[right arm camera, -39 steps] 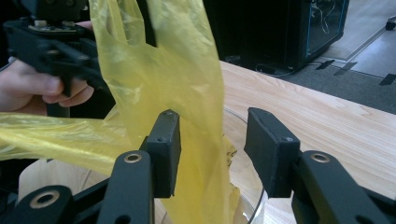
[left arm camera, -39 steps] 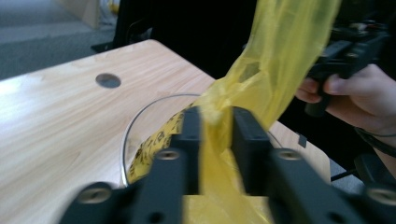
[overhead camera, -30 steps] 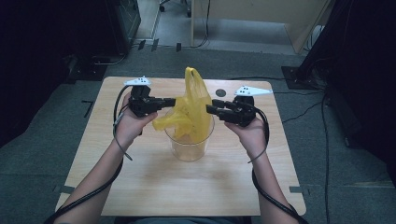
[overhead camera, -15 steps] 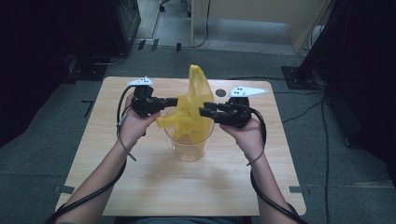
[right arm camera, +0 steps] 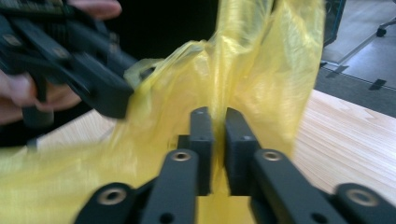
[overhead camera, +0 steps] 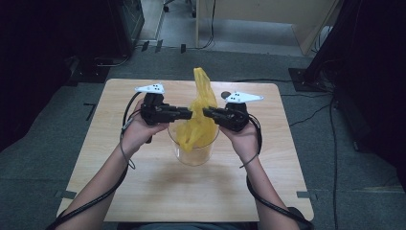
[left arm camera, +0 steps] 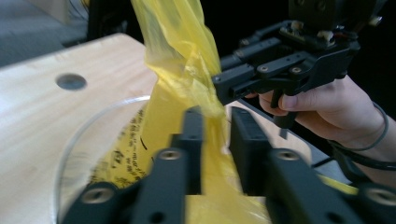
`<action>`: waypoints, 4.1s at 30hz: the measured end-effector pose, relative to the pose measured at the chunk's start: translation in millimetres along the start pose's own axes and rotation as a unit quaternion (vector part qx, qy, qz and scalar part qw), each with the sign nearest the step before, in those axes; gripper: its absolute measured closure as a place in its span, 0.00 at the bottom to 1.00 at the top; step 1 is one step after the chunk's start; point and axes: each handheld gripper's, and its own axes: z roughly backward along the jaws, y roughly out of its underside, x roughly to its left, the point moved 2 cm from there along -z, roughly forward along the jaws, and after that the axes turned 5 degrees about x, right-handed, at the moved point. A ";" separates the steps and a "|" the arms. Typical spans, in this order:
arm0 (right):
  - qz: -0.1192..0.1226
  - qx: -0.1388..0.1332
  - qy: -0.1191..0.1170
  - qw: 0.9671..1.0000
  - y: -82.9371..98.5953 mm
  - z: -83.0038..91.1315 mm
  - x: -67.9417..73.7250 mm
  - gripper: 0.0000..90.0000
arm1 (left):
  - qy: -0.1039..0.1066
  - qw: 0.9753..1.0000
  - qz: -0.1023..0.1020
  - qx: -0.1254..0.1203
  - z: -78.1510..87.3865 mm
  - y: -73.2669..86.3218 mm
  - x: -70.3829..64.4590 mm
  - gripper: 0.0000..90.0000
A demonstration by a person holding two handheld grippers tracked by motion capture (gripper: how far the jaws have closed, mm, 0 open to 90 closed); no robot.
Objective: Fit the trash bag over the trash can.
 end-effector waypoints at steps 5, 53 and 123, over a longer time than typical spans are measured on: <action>0.002 -0.002 0.011 1.000 1.2 10.8 -12.1 0.99 | -0.010 1.000 0.012 -0.016 13.1 -0.7 8.0 0.74; 0.001 0.016 -0.002 1.000 6.9 33.0 -34.0 1.00 | -0.092 0.994 0.041 0.029 17.1 3.5 34.7 1.00; 0.019 0.076 0.052 0.996 2.2 4.2 -5.4 0.42 | -0.100 0.993 0.051 0.037 18.2 5.5 12.4 0.99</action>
